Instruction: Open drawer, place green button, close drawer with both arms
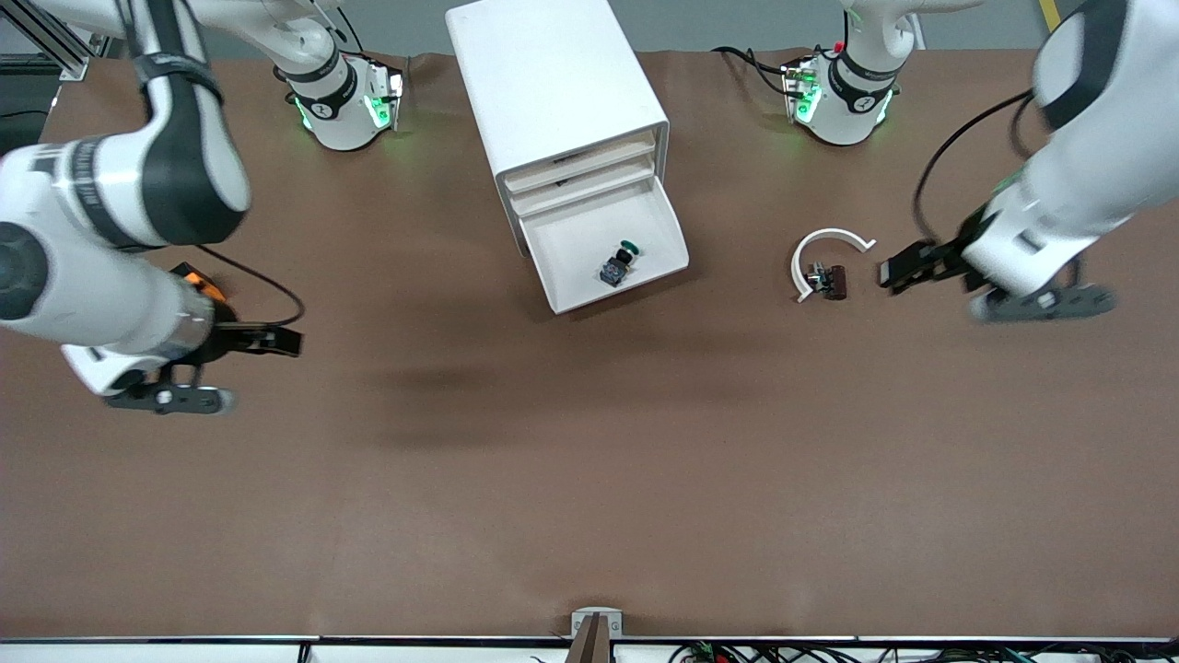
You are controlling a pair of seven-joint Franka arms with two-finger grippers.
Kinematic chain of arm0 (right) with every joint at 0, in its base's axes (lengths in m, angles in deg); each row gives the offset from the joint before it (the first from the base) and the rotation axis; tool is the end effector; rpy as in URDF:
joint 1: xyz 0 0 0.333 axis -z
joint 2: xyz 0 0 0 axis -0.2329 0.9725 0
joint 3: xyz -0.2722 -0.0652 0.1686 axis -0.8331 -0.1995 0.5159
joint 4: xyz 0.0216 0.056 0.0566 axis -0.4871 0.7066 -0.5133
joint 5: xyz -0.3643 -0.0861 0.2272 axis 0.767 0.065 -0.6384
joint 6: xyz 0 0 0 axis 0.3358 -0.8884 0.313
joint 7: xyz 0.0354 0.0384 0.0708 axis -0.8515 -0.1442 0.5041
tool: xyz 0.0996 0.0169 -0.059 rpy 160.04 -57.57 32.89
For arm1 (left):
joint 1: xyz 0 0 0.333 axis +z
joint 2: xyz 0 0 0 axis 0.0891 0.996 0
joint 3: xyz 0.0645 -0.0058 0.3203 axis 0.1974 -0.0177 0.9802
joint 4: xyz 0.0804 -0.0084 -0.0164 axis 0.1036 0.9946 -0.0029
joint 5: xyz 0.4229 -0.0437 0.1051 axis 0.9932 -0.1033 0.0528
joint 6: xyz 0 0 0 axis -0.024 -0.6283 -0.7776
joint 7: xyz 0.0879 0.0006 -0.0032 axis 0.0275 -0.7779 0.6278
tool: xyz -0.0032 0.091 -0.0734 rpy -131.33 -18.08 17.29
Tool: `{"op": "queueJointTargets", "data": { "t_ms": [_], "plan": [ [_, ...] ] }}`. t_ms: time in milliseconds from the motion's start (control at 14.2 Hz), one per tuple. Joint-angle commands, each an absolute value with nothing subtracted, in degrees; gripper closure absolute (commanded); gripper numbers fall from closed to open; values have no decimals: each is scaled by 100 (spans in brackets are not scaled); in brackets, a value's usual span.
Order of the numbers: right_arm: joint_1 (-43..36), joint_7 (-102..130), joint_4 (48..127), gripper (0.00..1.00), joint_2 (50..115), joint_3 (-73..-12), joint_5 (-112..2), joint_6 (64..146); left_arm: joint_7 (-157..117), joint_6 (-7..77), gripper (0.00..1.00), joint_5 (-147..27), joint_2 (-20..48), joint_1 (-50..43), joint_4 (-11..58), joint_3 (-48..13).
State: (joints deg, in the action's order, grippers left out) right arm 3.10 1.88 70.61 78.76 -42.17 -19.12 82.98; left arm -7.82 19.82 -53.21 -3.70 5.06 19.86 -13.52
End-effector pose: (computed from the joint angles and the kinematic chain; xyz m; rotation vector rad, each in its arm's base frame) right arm 0.6924 0.0718 0.4796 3.1081 -0.0571 -0.2225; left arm 0.6283 -0.1572 0.5119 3.0813 0.1187 -0.0590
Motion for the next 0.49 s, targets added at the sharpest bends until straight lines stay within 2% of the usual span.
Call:
{"op": "queueJointTargets", "data": {
  "t_ms": [0, 422],
  "plan": [
    [809, 847, 7133, 0, 7688, -4103, -1800, 8264, 247, 2557, 0, -5298, 515, -14, 1710, -1471],
    [1372, 945, 7063, 0, 7345, -4103, -1765, 7886, 1453, 3305, 0, -4709, 2168, -1096, 963, -1471]
  ]
}}
